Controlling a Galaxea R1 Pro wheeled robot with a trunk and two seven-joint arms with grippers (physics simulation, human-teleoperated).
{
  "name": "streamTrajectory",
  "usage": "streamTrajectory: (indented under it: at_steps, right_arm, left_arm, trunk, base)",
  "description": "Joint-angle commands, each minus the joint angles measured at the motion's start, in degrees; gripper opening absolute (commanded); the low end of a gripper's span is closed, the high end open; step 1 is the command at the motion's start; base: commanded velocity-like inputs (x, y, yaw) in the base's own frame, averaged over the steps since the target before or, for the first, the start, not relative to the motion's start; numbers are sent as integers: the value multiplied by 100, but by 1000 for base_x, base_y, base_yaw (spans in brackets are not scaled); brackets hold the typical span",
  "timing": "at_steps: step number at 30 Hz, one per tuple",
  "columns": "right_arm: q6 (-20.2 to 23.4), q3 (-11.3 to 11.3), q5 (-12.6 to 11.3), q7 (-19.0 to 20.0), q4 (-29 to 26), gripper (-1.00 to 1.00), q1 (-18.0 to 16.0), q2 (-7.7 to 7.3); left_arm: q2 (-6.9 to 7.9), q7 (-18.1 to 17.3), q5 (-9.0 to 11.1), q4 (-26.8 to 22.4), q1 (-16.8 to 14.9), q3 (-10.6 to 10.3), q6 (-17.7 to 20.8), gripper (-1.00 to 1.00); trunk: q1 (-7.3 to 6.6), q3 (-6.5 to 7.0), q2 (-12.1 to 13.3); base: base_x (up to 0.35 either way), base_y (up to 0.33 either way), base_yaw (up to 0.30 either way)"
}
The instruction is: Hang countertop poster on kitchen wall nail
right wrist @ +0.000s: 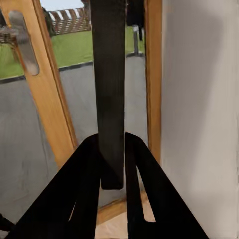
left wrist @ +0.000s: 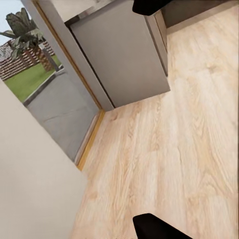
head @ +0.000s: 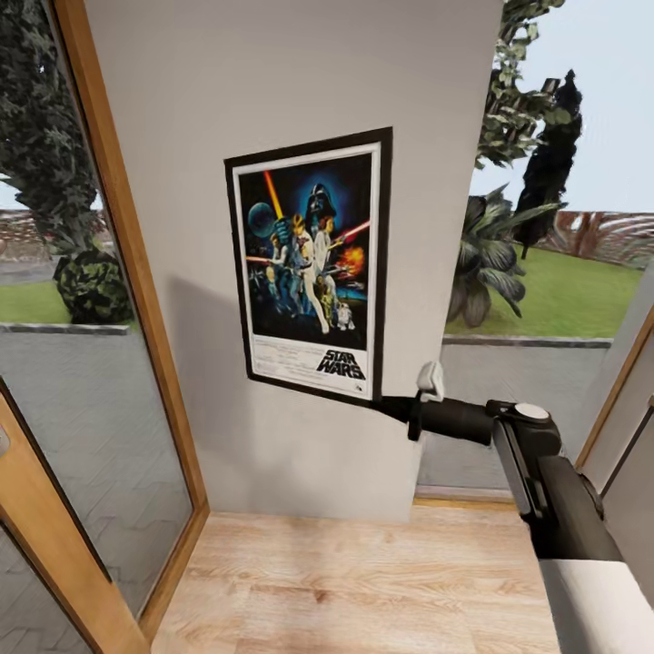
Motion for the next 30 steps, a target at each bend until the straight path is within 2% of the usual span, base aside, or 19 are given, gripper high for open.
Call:
streamTrajectory:
  at_steps: [1, 7, 10, 12, 17, 21, 26, 30]
  right_arm:
    - [74, 4, -15, 28, -3, -100, -92, 15]
    - [95, 13, -27, 64, -2, -100, -399, 44]
    - [99, 7, -48, 85, 18, -100, -526, 81]
    - [98, 9, -232, 73, 51, -100, -607, 144]
    - [89, 6, -462, 55, 132, -100, -668, 219]
    - [90, 5, -505, 46, 228, -100, -674, 352]
    - [91, 10, -538, 43, 321, -100, -690, 403]
    - [87, 13, -574, 45, 688, -100, -795, 430]
  left_arm:
    - [6, -7, 43, 0, 1, -44, -36, 100]
    - [41, -8, 44, 4, 8, -31, -29, 100]
    - [85, -9, 45, 5, 128, -29, -28, 100]
    - [125, -9, 45, 3, 195, -28, -28, 100]
    - [147, -9, 44, 3, 237, -31, -28, 100]
    - [149, -9, 44, 3, 241, -31, -28, 100]
    - [150, -15, 44, 3, 242, -28, -28, 100]
    - [150, -17, 44, 3, 242, -27, -28, 100]
  trunk:
    - [3, -4, -4]
    - [3, -4, -4]
    - [3, -4, -4]
    - [3, -4, -4]
    - [3, -4, -4]
    - [3, -4, -4]
    - [3, -4, -4]
    - [3, -4, -4]
  base:
    - [0, 0, 0]
    - [0, 0, 0]
    - [0, 0, 0]
    - [0, 0, 0]
    - [0, 0, 0]
    - [0, 0, 0]
    - [0, 0, 0]
    - [0, 0, 0]
